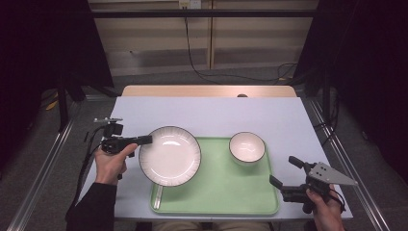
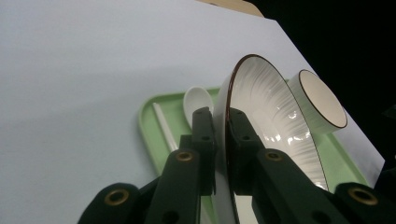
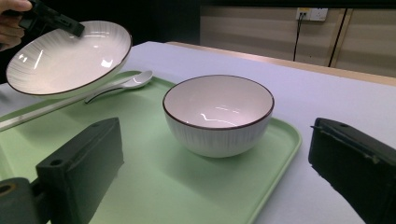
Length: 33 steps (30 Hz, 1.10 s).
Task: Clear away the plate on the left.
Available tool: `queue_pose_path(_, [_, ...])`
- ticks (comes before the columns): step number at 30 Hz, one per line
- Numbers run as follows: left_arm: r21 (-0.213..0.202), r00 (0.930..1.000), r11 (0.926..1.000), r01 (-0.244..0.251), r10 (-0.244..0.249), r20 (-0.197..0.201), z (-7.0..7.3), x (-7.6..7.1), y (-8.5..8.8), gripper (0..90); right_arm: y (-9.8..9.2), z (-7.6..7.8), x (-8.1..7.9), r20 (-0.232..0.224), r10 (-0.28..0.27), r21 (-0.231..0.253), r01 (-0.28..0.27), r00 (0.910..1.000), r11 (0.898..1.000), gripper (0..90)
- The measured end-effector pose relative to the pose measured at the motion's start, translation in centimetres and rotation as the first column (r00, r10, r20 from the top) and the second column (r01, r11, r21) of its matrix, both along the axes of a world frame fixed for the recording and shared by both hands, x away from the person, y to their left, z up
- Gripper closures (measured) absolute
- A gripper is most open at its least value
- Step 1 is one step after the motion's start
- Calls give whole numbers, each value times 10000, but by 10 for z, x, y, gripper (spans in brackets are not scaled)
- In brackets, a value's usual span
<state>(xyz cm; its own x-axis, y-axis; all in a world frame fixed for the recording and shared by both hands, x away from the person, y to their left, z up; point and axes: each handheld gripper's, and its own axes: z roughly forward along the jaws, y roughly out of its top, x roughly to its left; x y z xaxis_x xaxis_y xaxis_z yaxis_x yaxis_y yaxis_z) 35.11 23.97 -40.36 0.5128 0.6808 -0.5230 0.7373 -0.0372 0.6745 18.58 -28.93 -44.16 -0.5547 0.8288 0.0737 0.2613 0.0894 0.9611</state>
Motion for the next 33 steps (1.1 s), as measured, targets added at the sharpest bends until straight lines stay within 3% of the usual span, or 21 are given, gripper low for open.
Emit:
queue_pose_path(7, [-62, 9989, 9989, 464, -464, 96, 5, 4, -28, 835, 0, 0, 0, -10, 26, 40, -26, 10000, 10000, 28])
queue_pose_path(11, [-3, 9951, 9952, 974, -973, 156, 10, 4, -42, 836, 0, 0, 0, 33, 32, 7, -32, 10000, 10000, 28])
queue_pose_path(15, [-173, 9907, 9906, 1359, -1359, 42, 6, 1, -57, 836, 0, 0, 0, 31, 39, 15, -39, 10000, 10000, 28])
queue_pose_path(19, [85, 9865, 9865, 1637, -1638, 39, 2, -2, -71, 836, 0, 0, -1, 8, 9, 55, -9, 10000, 10000, 28])
queue_pose_path(24, [105, 9792, 9793, 2021, -2018, -208, -7, -3, -80, 836, 0, 0, 0, -18, 18, 11, -18, 10000, 10000, 28])
queue_pose_path(28, [248, 9782, 9780, 2069, -2063, -255, -11, -4, -83, 835, 0, 0, 0, 61, 21, -8, -21, 10000, 10000, 28])
queue_pose_path(33, [129, 9718, 9726, 2320, -2312, -466, -18, -6, -91, 835, 1, 0, -1, -23, 19, 46, -19, 10000, 10000, 28])
